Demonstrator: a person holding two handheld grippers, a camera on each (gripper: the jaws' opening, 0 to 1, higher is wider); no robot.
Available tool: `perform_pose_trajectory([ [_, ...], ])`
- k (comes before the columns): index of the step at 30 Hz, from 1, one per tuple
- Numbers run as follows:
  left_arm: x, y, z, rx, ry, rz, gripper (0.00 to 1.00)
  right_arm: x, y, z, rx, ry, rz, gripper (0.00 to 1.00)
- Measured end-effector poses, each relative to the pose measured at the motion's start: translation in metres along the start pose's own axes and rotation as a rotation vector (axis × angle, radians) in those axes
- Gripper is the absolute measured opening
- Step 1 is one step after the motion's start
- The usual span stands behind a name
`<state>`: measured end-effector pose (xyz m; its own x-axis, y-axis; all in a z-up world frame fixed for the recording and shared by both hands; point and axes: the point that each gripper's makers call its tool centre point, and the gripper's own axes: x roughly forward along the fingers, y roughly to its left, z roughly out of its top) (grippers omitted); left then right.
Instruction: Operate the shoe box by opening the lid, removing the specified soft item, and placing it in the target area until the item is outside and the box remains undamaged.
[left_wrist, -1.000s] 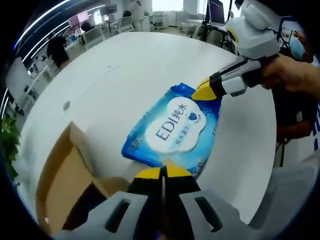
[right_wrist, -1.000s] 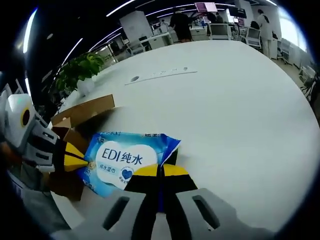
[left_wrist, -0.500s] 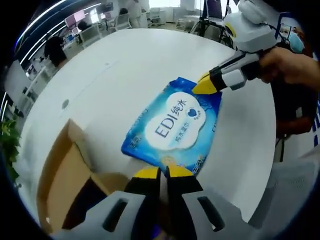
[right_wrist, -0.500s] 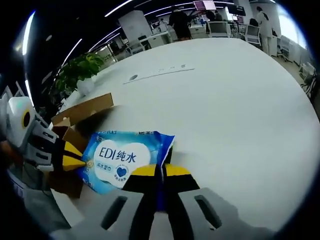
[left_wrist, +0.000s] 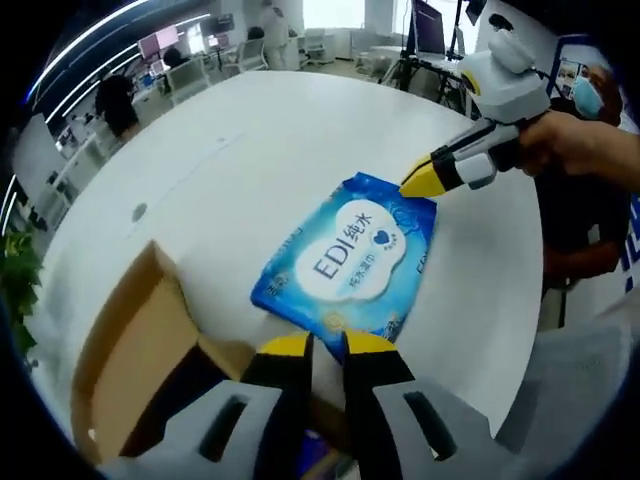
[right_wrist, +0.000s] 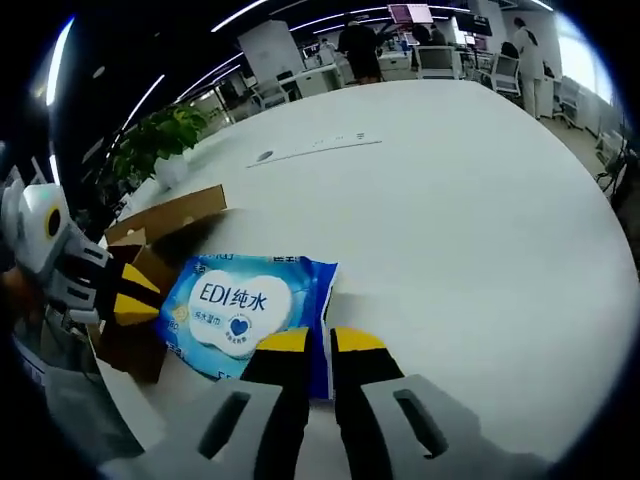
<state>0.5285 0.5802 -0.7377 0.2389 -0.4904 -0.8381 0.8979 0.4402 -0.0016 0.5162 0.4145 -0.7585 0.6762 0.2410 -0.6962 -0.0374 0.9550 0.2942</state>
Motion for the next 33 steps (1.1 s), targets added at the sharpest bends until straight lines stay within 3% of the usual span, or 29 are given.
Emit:
perform_pose_trajectory([
  [2, -0.003, 0.000, 0.002, -0.006, -0.012, 0.000, 0.09, -0.005, -0.004, 0.003, -0.027, -0.008, -0.025, 0.00],
  [14, -0.025, -0.002, 0.010, -0.030, -0.073, -0.005, 0.11, -0.031, 0.002, 0.018, -0.054, -0.051, -0.034, 0.02],
  [33, -0.063, 0.013, 0.002, -0.080, -0.148, 0.007, 0.14, -0.059, 0.046, 0.035, -0.139, -0.083, 0.013, 0.15],
])
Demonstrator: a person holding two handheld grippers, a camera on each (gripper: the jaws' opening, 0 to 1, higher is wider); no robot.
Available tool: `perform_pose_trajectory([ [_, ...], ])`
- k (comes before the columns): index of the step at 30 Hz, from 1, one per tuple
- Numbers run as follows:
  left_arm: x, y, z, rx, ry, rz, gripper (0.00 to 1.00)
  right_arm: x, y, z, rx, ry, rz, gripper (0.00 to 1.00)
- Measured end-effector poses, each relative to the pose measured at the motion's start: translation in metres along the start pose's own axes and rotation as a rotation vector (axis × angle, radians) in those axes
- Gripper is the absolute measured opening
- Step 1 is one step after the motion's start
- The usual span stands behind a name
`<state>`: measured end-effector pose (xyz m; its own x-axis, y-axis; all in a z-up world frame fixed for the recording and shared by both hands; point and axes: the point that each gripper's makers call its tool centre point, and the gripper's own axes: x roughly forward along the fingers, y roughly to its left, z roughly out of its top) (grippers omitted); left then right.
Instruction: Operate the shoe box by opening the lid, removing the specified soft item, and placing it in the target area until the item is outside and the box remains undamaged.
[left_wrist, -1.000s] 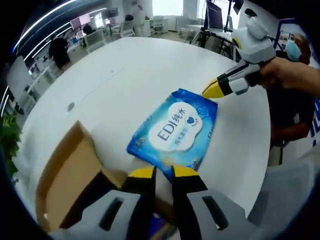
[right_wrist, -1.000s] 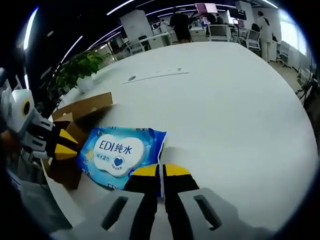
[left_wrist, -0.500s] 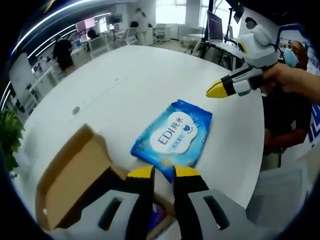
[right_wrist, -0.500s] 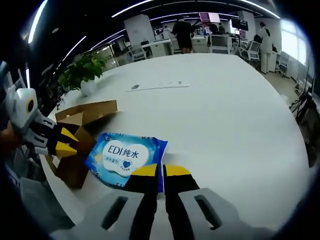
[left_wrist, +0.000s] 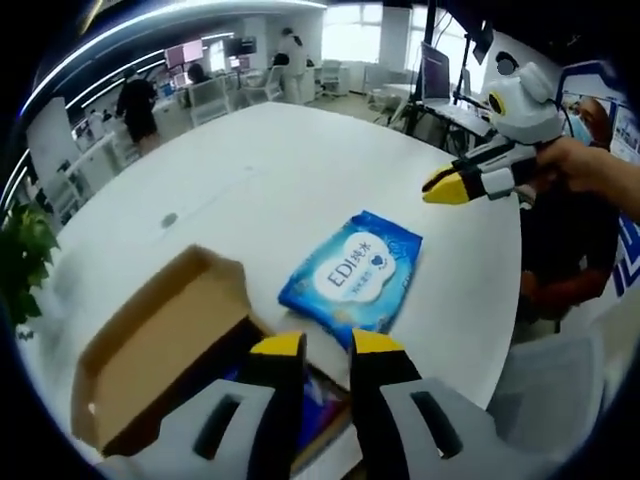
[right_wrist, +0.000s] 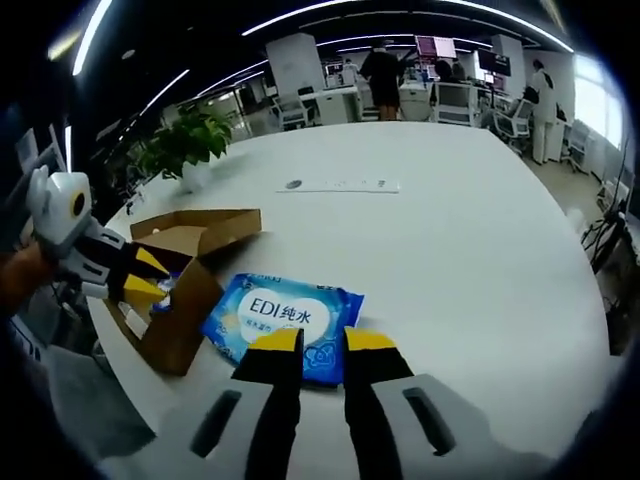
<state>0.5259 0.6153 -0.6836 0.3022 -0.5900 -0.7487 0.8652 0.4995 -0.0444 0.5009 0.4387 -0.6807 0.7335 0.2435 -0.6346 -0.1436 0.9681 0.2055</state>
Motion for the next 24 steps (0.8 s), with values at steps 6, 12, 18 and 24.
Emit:
perform_pose_trajectory([
  [6, -0.012, 0.014, -0.006, -0.013, -0.007, 0.021, 0.15, 0.000, 0.021, 0.011, -0.049, -0.008, 0.040, 0.18],
  [12, -0.021, 0.028, -0.015, -0.030, -0.003, 0.045, 0.16, 0.003, 0.041, 0.020, -0.093, -0.012, 0.078, 0.21],
  [18, -0.029, 0.043, -0.028, -0.058, 0.001, 0.072, 0.16, 0.009, 0.061, 0.025, -0.142, -0.004, 0.116, 0.23],
  [24, -0.036, 0.053, -0.046, -0.088, 0.010, 0.095, 0.16, 0.018, 0.084, 0.025, -0.188, 0.014, 0.160, 0.23],
])
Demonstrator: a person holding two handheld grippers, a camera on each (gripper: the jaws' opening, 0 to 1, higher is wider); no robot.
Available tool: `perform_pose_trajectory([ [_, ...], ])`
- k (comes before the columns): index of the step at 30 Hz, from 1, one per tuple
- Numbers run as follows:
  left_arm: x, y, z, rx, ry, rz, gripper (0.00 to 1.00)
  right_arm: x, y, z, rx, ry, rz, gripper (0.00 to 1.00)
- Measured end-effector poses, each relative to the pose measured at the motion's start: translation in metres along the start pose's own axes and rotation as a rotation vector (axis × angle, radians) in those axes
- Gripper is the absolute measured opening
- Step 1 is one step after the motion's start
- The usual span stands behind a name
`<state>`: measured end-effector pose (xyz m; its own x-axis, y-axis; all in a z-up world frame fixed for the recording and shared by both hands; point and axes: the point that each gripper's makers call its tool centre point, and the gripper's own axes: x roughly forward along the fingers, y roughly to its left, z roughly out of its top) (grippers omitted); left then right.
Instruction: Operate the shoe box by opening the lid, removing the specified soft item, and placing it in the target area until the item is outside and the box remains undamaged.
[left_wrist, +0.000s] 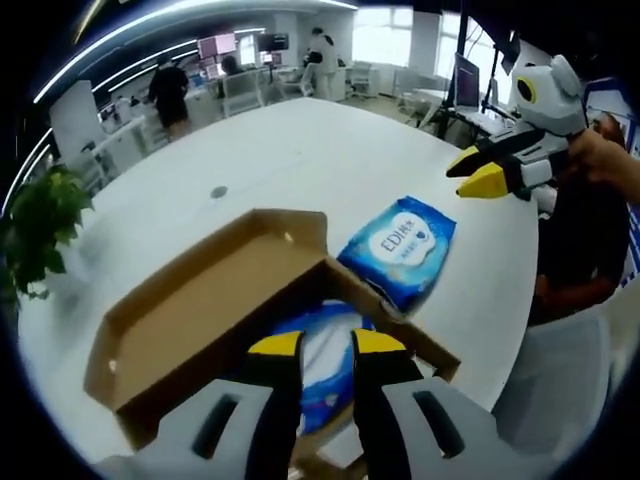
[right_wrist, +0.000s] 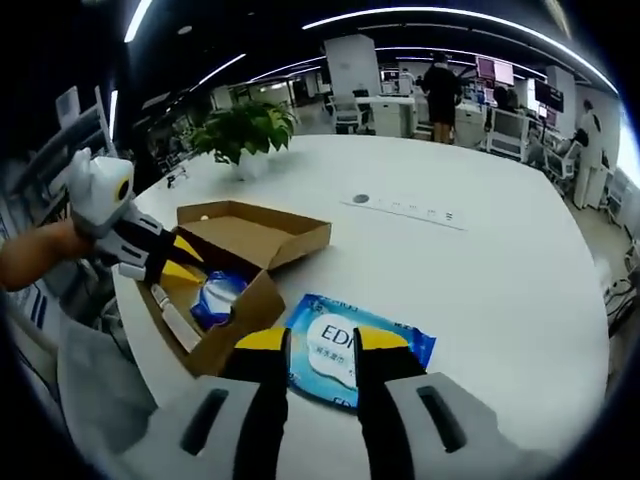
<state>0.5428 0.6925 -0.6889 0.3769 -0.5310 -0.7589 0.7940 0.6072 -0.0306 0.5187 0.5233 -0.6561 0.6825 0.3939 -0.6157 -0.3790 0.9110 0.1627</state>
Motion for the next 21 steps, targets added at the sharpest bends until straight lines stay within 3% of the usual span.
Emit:
perform_pose_trajectory([
  [21, -0.005, 0.029, -0.049, -0.120, 0.024, 0.059, 0.15, 0.042, 0.055, 0.007, -0.135, 0.054, 0.120, 0.23],
])
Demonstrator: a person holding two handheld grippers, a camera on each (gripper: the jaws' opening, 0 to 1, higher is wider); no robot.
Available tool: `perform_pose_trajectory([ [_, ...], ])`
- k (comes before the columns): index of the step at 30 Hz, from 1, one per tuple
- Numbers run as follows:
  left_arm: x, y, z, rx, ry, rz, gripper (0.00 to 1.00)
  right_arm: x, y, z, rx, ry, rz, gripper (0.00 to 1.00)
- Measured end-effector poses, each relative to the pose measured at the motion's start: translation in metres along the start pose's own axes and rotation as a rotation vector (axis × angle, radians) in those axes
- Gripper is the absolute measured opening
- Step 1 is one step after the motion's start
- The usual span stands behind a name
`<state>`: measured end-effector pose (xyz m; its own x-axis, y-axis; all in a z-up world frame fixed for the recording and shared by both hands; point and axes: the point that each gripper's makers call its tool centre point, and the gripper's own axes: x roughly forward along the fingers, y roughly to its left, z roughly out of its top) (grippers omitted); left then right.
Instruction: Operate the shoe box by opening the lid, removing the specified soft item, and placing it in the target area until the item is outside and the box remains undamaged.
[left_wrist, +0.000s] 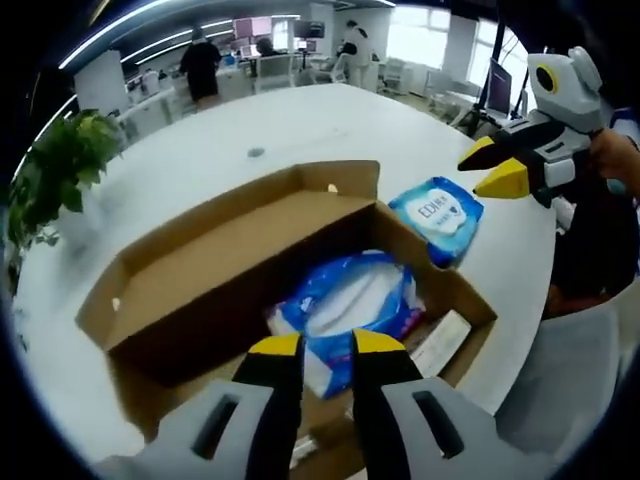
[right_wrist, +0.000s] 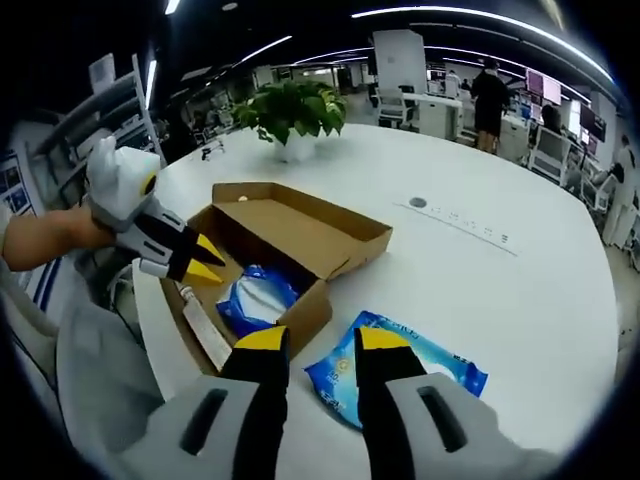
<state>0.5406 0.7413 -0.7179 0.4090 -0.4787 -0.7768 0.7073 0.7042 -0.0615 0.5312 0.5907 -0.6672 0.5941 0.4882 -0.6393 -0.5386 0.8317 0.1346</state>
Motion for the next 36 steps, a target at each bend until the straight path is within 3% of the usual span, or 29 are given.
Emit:
perform_pose_trajectory([
  [10, 0.006, 0.008, -0.009, -0.086, -0.005, 0.018, 0.15, 0.025, 0.018, 0.008, -0.059, 0.020, 0.050, 0.22],
  [20, 0.015, 0.012, 0.001, -0.158, -0.039, 0.031, 0.15, 0.047, 0.031, 0.011, -0.112, 0.039, 0.086, 0.21],
  [36, 0.039, 0.024, -0.010, -0.189, 0.019, 0.036, 0.14, 0.085, 0.045, 0.011, -0.170, 0.080, 0.124, 0.20],
])
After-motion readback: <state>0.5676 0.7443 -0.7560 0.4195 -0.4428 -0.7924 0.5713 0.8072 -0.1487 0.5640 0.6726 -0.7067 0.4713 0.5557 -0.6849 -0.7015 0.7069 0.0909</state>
